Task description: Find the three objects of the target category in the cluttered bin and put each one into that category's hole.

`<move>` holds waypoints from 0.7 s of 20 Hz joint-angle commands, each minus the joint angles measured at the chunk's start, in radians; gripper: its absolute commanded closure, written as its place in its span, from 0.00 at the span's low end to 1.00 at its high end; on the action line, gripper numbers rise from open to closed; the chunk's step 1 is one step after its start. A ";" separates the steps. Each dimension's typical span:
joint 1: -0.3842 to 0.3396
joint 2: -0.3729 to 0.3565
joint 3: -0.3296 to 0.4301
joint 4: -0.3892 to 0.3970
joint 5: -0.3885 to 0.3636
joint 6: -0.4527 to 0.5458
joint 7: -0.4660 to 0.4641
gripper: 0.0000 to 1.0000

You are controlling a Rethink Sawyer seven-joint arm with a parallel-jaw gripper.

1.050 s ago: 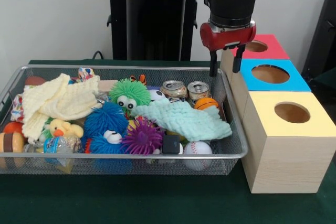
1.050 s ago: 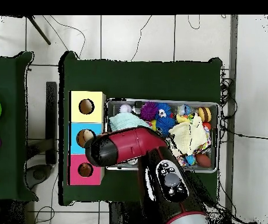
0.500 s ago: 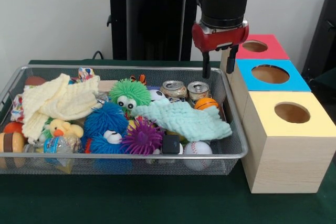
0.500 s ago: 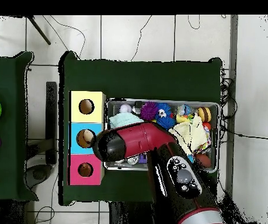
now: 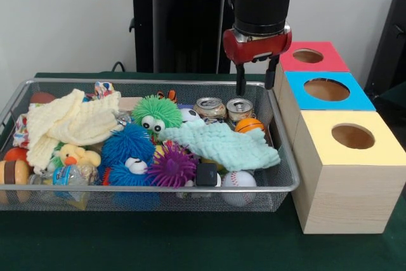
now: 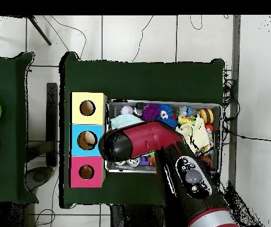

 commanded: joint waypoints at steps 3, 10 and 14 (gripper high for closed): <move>-0.051 0.025 0.102 -0.051 -0.097 0.130 -0.281 0.00; -0.067 0.039 0.121 -0.063 -0.134 0.145 -0.284 0.00; -0.082 0.048 0.136 -0.072 -0.151 0.149 -0.301 0.00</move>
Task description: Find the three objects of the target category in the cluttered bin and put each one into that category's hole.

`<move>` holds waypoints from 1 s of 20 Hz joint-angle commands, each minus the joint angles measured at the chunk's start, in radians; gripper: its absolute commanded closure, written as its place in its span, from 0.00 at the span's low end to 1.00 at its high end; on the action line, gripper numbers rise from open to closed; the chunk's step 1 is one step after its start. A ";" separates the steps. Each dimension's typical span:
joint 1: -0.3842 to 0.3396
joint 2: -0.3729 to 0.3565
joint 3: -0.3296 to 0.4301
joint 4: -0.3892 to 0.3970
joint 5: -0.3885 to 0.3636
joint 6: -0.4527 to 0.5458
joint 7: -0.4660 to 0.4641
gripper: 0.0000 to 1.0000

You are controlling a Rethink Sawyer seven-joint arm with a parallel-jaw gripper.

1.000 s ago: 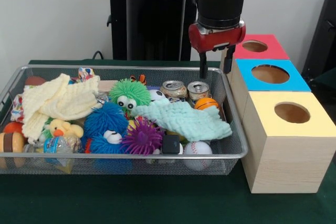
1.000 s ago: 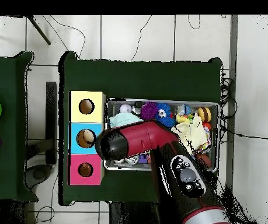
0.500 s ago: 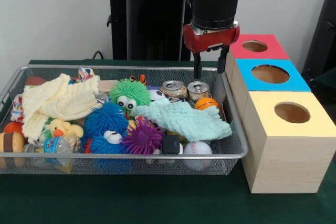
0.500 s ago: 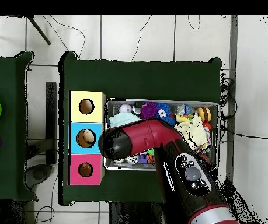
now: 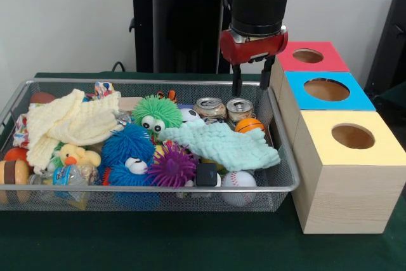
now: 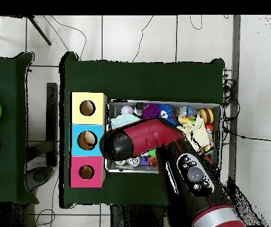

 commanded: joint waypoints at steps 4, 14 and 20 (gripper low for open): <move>-0.066 0.059 0.099 -0.075 -0.098 0.124 -0.320 0.00; -0.142 0.018 0.162 -0.031 -0.111 0.141 -0.370 0.00; -0.189 -0.015 0.201 0.001 -0.115 0.152 -0.390 0.00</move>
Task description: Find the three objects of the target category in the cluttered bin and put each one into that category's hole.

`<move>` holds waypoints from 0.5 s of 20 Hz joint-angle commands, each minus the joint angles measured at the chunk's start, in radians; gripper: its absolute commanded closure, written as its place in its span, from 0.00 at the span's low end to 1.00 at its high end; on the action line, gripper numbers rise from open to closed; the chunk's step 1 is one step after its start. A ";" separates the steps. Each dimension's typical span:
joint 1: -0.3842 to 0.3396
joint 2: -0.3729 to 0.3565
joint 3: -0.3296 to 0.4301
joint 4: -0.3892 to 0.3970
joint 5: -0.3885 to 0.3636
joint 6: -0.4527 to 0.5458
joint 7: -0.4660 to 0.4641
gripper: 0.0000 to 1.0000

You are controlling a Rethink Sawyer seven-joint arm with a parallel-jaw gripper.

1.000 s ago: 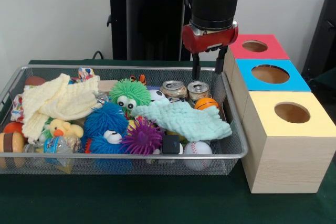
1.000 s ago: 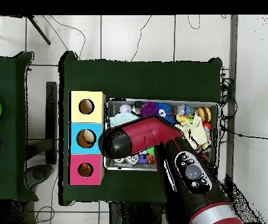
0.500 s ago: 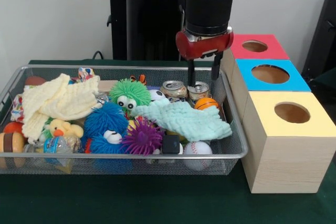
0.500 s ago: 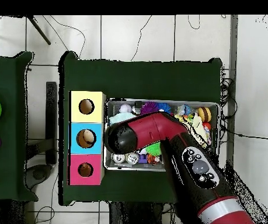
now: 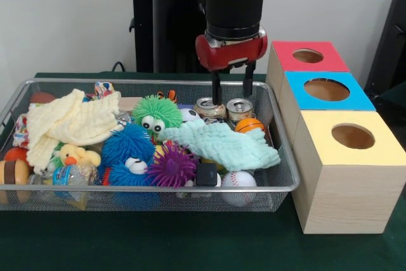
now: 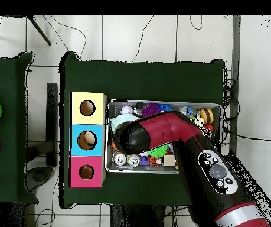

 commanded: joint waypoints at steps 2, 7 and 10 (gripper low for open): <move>-0.074 -0.047 0.108 0.044 -0.050 0.144 -0.382 0.00; -0.097 -0.057 0.136 0.038 -0.048 0.174 -0.396 0.00; -0.092 -0.025 0.141 0.002 -0.062 0.198 -0.401 0.00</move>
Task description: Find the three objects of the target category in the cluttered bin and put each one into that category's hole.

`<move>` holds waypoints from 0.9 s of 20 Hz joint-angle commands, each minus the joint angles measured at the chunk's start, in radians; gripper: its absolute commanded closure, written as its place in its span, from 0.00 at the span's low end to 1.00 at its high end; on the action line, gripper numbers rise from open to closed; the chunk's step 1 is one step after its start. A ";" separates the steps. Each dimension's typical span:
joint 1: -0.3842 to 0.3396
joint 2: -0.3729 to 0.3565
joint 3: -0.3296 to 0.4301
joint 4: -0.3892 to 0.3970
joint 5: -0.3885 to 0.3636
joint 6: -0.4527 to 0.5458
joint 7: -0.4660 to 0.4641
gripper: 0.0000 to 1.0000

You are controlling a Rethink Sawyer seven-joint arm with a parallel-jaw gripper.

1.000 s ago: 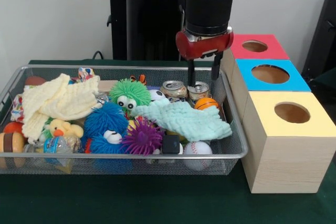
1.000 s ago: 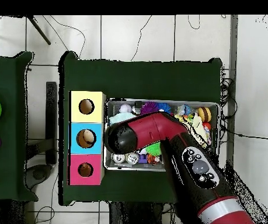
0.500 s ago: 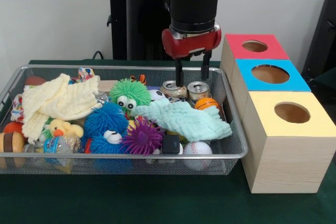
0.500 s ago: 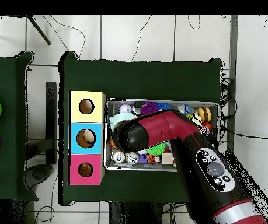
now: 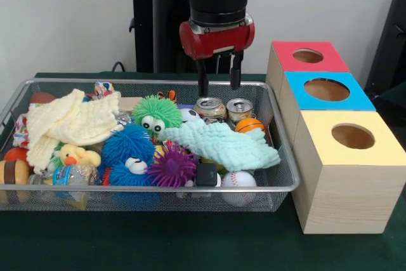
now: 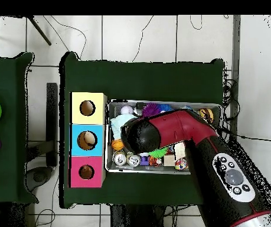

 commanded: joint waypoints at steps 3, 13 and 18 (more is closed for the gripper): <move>-0.026 0.045 0.086 -0.036 -0.077 0.182 -0.399 0.00; -0.009 0.132 0.062 -0.137 -0.122 0.187 -0.408 0.00; -0.018 0.134 0.041 -0.140 -0.145 0.149 -0.361 0.00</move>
